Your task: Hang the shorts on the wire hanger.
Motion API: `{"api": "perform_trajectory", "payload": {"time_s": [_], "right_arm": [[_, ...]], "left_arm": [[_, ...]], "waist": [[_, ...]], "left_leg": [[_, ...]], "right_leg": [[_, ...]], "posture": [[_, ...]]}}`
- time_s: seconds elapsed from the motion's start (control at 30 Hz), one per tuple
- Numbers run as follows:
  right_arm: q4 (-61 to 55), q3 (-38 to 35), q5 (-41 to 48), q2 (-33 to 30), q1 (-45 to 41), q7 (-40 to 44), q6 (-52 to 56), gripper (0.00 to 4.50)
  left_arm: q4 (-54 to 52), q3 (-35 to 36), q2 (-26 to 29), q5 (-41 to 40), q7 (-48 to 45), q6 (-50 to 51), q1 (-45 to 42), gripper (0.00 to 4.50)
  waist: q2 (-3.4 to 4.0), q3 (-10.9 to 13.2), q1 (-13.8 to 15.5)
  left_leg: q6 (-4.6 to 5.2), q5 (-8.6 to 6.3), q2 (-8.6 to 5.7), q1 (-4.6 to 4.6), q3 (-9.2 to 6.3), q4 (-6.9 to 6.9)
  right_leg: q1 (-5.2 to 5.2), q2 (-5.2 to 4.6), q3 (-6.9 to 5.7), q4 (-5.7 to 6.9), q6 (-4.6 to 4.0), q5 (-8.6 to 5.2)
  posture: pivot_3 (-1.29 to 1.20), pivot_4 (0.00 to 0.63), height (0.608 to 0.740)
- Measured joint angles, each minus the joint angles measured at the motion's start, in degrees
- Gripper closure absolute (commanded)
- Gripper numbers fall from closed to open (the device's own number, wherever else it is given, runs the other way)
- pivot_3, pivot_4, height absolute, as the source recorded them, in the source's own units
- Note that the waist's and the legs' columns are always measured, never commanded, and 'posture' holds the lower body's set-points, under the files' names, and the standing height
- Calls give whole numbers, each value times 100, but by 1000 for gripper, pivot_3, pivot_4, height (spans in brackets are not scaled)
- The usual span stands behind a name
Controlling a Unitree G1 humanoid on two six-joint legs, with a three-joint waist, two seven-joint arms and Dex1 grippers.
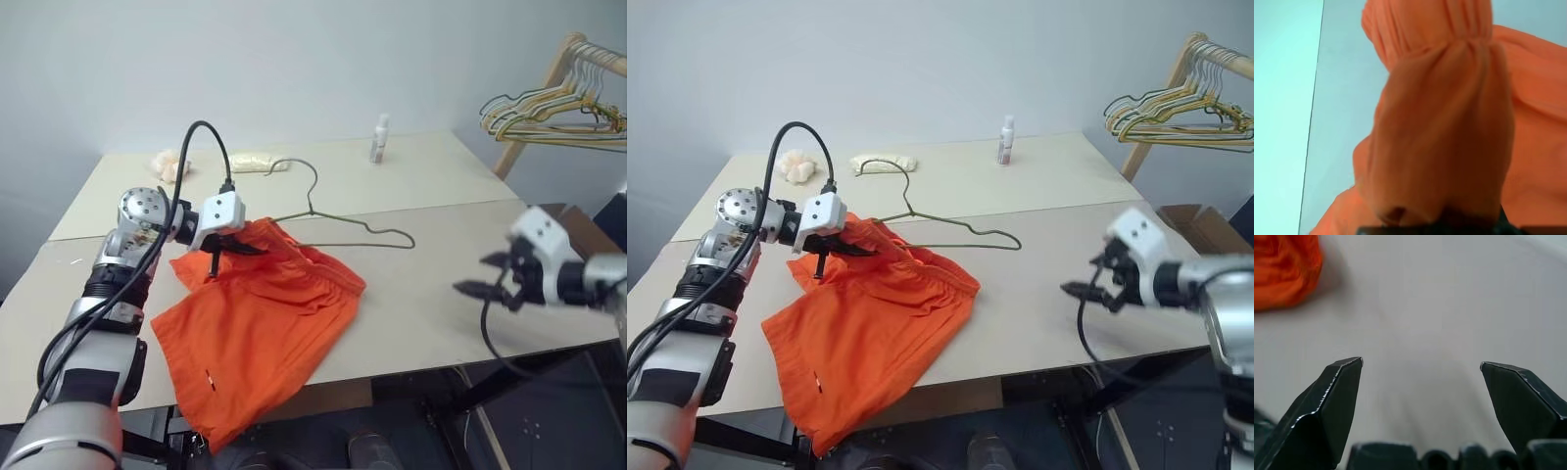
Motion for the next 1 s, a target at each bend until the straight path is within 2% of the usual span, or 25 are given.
{"api": "perform_trajectory", "payload": {"time_s": [0.1, 0.23, 0.33, 0.43, 0.57, 0.67, 0.9, 0.93, 1.0], "right_arm": [[-253, 236, 178, 840, 332, -430, -11, 16], [-234, 1015, 225, 2239, -71, -1331, 5, 16], [5, 1266, 268, 2811, -424, -1755, 6, 16], [708, 1479, 205, 3267, -886, -2171, -21, 16], [1138, 1639, 227, 3426, -1039, -2263, -56, 857], [1135, 1675, 334, 3336, -1038, -2154, -54, 1996], [1024, 1751, 558, 3190, -971, -2098, -51, 4328], [1024, 1741, 600, 3180, -971, -2107, -51, 4492], [1023, 1683, 684, 3153, -972, -2127, -51, 4492]], "left_arm": [[-45, 0, -9, -4, 3, 67, 6, 4500], [-235, 1, -43, -112, 2, 167, 6, 4500], [-322, 2, -55, -191, 1, 217, 11, 4500], [-453, 7, -22, -206, 3, 311, 64, 4500], [-576, 14, 4, -214, 27, 394, 165, 4500], [-609, 15, 26, -215, 49, 404, 194, 4500], [-692, 32, 55, -222, 127, 412, 195, 4500], [-693, 34, 55, -222, 136, 412, 198, 4500], [-696, 48, 71, -229, 139, 412, 225, 4500]], "waist": [[2, -2, -69], [4, -1, -174], [5, -2, -169], [3, -3, -162], [3, -3, -130], [3, -3, -133], [3, -3, -148], [3, -3, -148], [3, -3, -148]], "left_leg": [[2, 0, -3, 25, 5, 0], [1, 0, 1, 84, -3, -27], [1, 0, -3, 82, -11, -27], [1, 0, -9, 82, -17, -25], [0, 1, -13, 78, -30, -25], [0, 1, -14, 78, -31, -23], [0, 1, -11, 81, -31, -24], [0, 1, -11, 81, -31, -24], [0, 1, -11, 81, -31, -24]], "right_leg": [[15, 3, 22, -6, 0, 0], [60, 10, 26, -15, 2, -1], [63, 10, 23, -7, 2, -1], [66, 9, 22, -6, 3, 0], [62, 9, 20, -2, 3, 0], [67, 9, 17, -4, 3, 0], [68, 9, 11, -4, 3, 0], [68, 9, 11, -4, 3, 0], [68, 9, 11, -4, 3, 0]], "posture": [[-212, 0, 740], [-204, 0, 740], [-195, 0, 740], [-187, 0, 740], [-178, 0, 740], [-177, 0, 740], [-181, 0, 740], [-184, 0, 740], [-184, 0, 740]]}}
